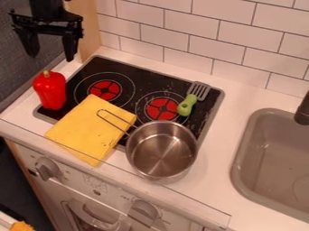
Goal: Picked the silver pot and put it between the two burners
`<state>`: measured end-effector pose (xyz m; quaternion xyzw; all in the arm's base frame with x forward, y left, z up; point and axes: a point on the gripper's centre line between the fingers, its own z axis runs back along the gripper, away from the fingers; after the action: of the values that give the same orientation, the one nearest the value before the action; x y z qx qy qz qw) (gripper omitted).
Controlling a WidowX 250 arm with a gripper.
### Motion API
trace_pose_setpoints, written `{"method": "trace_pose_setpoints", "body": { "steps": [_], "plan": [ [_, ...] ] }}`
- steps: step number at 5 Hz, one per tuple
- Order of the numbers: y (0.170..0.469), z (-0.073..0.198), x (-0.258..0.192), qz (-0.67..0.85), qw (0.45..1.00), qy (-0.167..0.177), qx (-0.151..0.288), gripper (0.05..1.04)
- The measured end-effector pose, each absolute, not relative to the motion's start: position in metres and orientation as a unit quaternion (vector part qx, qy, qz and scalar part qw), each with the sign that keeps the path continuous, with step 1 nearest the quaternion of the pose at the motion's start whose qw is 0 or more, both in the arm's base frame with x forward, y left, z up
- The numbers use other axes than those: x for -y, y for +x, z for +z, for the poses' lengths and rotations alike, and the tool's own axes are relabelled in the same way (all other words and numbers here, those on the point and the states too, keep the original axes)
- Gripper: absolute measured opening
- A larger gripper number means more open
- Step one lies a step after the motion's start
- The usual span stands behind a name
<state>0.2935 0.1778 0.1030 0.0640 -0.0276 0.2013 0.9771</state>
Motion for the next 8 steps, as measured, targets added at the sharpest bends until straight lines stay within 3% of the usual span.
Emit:
{"method": "trace_pose_setpoints", "body": {
  "steps": [1,2,4,6,8],
  "plan": [
    [0.293,0.093,-0.176,0.201,0.978,0.056,0.016,1.0],
    [0.295,0.096,-0.167,0.184,0.982,0.044,0.032,1.0],
    [0.302,0.15,-0.099,0.088,0.989,0.046,0.109,1.0],
    [0.288,0.115,-0.007,-0.015,0.997,0.01,0.071,1.0],
    [0.261,0.074,0.051,-0.068,0.998,-0.005,0.016,1.0]
  ]
}}
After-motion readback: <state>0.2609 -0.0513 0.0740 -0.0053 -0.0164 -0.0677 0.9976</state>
